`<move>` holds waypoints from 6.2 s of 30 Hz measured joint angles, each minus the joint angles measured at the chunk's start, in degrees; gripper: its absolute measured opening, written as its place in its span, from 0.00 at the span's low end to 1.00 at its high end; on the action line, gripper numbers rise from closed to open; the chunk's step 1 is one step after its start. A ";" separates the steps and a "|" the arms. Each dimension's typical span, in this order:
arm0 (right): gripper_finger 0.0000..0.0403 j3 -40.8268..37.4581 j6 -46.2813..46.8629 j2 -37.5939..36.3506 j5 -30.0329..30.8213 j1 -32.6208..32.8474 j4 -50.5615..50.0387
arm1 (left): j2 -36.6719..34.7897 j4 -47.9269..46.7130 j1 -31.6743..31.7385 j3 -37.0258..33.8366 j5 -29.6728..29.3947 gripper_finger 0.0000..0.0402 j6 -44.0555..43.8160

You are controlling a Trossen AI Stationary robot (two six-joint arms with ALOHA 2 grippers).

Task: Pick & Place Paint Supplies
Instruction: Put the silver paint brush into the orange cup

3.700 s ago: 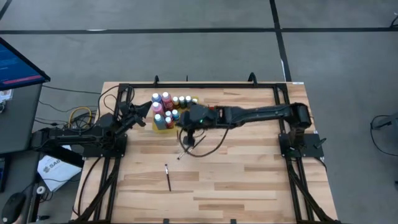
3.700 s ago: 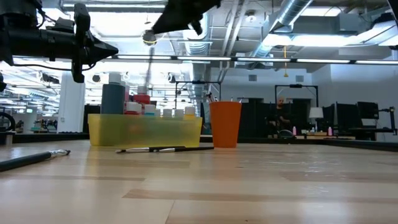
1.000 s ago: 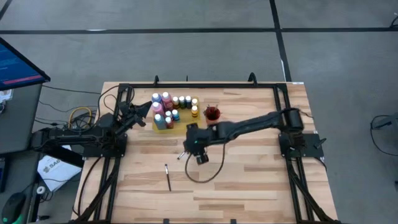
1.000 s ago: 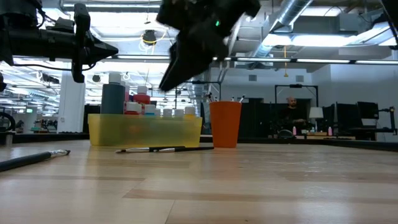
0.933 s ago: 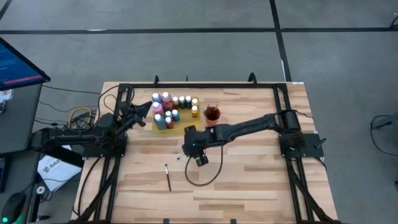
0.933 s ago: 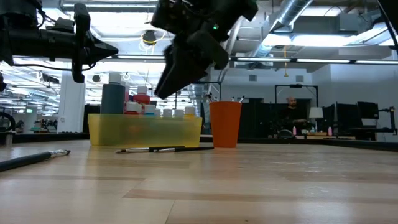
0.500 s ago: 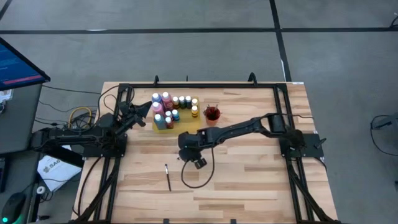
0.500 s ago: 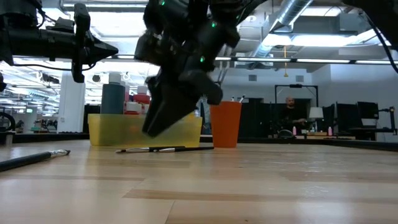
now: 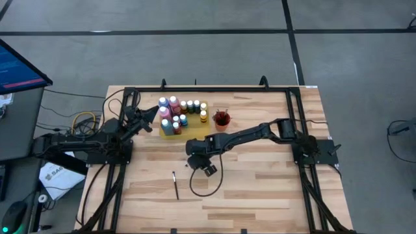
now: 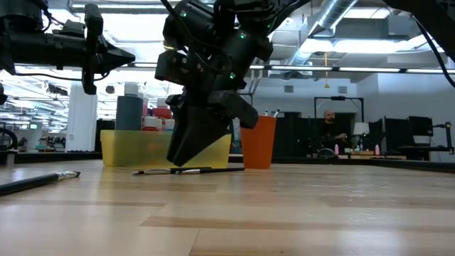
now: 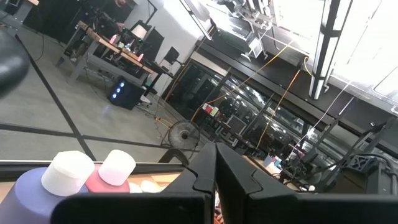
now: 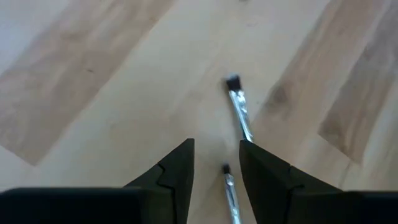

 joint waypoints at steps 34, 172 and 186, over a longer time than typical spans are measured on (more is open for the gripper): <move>0.29 -2.71 0.70 -0.07 -0.51 -0.73 3.68 | 0.00 0.01 -0.02 0.01 0.00 0.00 0.00; 0.12 -0.18 30.03 -8.84 2.71 0.98 2.89 | 0.00 0.02 0.00 0.00 0.02 0.00 0.00; 0.27 -0.21 29.75 -0.55 2.33 1.56 8.32 | 0.75 -0.07 -0.02 0.01 0.02 0.00 0.00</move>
